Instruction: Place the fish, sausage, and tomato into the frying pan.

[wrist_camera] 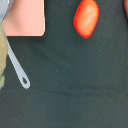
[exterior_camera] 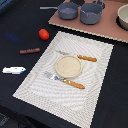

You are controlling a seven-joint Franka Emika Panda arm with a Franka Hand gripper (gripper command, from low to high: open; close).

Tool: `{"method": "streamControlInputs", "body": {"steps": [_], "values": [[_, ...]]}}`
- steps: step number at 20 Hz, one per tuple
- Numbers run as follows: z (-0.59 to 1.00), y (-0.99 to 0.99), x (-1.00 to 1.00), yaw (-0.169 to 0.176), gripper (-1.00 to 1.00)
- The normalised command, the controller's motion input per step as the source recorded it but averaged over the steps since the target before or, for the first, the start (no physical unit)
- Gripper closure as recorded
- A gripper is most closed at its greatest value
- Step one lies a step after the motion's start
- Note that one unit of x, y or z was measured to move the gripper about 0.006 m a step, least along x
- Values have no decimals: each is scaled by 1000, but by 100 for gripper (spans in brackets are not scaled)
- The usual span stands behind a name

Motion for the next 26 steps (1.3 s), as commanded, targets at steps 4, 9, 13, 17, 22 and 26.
{"method": "streamControlInputs", "body": {"steps": [4, 9, 13, 17, 22, 26], "values": [[-295, -684, 0, 56, -100], [-293, -799, 0, 64, -100], [-274, -935, 0, 58, -100], [-280, -974, 0, 57, -100], [-287, -981, 0, 54, -100], [-351, -984, -21, 43, -100]]}}
